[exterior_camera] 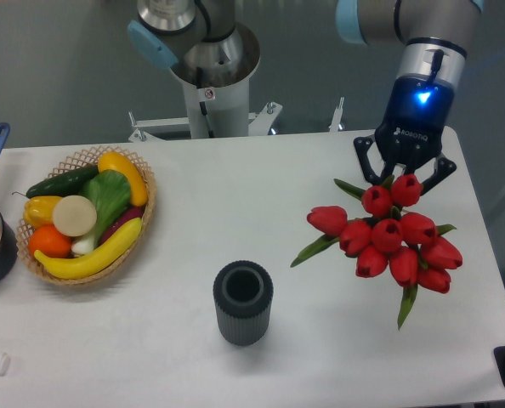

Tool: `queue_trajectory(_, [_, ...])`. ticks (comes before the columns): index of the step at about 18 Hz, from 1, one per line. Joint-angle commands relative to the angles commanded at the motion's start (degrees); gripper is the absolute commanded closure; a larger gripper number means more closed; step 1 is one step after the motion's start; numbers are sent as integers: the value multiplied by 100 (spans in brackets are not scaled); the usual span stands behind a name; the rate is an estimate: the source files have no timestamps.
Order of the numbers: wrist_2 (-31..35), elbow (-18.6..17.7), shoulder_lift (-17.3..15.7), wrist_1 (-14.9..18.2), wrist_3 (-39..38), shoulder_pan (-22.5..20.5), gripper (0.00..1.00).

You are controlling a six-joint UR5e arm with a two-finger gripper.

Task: Insert the flowers into the vase
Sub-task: 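Carry the tulip bunch over the dark grey vase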

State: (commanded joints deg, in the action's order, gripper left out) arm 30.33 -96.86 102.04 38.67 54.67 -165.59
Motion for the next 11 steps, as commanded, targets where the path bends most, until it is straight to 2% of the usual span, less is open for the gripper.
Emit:
queue_trajectory(5, [-447, 219, 88, -9, 9, 202, 80])
queue_trajectory(7, [-904, 229, 132, -9, 114, 290, 80])
queue_trajectory(11, [-1388, 168, 167, -9, 359, 439, 78])
